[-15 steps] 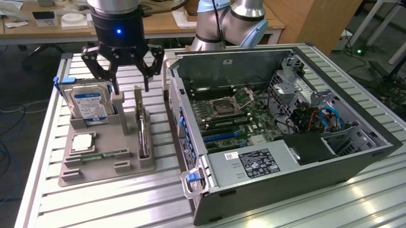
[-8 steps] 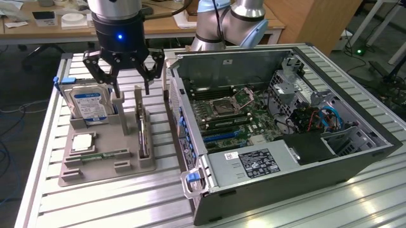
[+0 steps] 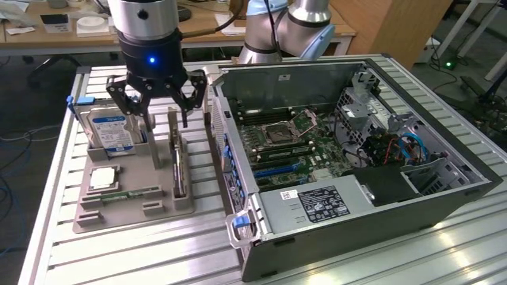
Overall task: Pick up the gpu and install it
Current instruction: 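Pick up the gpu and move the gpu toward the slot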
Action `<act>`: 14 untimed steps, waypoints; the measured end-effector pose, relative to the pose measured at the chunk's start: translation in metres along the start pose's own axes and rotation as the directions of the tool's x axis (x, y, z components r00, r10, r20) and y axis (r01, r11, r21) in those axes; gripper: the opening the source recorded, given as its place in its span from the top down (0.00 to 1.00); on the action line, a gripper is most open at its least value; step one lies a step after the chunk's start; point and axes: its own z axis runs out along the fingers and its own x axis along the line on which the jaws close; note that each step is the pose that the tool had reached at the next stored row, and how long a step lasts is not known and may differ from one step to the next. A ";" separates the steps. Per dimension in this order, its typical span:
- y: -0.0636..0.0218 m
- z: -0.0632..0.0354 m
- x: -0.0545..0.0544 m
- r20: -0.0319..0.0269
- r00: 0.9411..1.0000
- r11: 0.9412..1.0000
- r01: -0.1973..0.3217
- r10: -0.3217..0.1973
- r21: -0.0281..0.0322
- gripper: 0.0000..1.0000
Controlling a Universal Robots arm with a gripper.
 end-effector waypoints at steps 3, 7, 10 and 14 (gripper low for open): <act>-0.0003 0.0055 0.000 0.000 1.000 1.000 0.000 0.000 0.000 0.35; -0.0048 0.0124 0.000 0.000 1.000 1.000 0.000 0.000 0.000 0.35; -0.0062 0.0180 0.000 0.001 1.000 1.000 0.000 0.000 0.000 0.35; -0.0068 0.0253 0.000 0.001 1.000 1.000 0.000 0.000 0.000 0.35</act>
